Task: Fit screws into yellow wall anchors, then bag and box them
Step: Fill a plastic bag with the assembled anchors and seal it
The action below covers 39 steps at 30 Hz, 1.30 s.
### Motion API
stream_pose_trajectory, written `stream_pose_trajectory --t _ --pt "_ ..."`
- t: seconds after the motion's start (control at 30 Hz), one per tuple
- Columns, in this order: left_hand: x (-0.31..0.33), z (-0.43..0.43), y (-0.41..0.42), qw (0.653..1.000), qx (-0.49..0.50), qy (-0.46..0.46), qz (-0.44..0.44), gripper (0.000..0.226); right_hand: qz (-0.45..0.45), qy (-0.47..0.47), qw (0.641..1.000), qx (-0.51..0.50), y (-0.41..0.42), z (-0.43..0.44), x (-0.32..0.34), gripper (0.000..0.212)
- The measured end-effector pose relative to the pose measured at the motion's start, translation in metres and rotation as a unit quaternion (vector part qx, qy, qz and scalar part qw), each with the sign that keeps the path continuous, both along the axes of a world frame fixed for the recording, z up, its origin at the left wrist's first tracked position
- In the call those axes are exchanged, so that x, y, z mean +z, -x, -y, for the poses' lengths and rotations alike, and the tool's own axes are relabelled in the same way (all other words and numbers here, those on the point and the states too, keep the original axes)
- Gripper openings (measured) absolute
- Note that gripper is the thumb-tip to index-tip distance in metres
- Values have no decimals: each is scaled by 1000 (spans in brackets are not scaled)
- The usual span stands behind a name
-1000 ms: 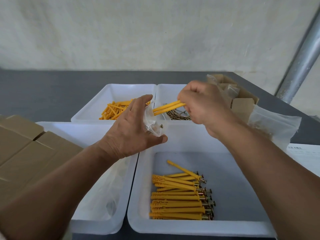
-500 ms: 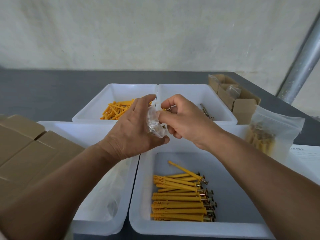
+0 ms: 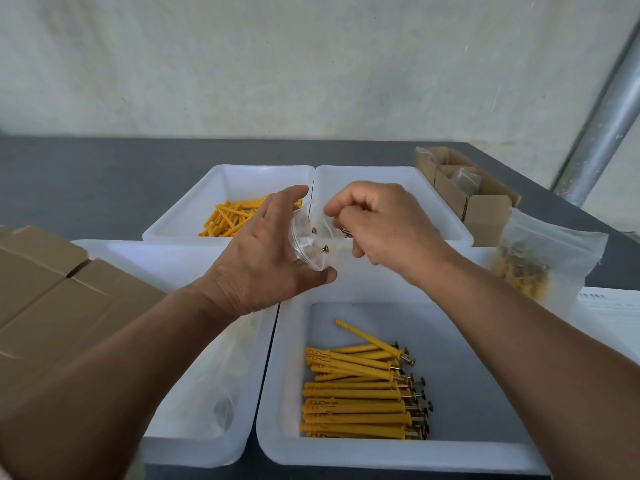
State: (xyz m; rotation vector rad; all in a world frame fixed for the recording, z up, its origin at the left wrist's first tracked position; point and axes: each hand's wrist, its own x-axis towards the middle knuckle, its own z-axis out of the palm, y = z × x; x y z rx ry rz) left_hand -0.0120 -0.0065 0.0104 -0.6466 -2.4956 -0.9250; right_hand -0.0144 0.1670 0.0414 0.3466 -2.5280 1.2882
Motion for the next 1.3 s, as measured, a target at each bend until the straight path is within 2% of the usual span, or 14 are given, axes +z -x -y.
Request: stream_pose_trajectory --t 0.07,0.1,0.17,0.23,0.33,0.43,0.63,0.83,0.9,1.1,1.3 --pt "0 0 0 1000 2 1 6 106 37 -86 995 -45 2 -7 4 22" --pt "0 0 0 1000 2 1 8 106 89 -146 985 -38 3 -11 5 22" --pt "0 0 0 1000 3 1 11 106 216 -273 937 12 4 -16 1 20" --pt "1 0 -1 1000 5 3 12 108 312 -378 869 66 4 -19 -8 23" --pt "1 0 0 1000 7 13 9 107 424 -437 783 127 4 -21 -20 28" --pt "-1 1 1 1000 8 15 4 106 459 -471 741 138 5 -22 -25 25" --pt "-1 0 1 1000 9 20 2 105 443 -525 715 130 4 -15 -33 31" --pt "1 1 0 1000 6 20 7 105 376 -501 767 135 7 -13 -31 27" --pt "1 1 -1 1000 4 20 7 104 361 -502 774 136 7 -13 -33 26" --pt "2 1 -1 999 6 32 7 104 375 -519 756 138 6 -9 -40 36" --pt "2 0 0 999 6 35 4 103 386 -529 745 129 9 -7 -47 32"
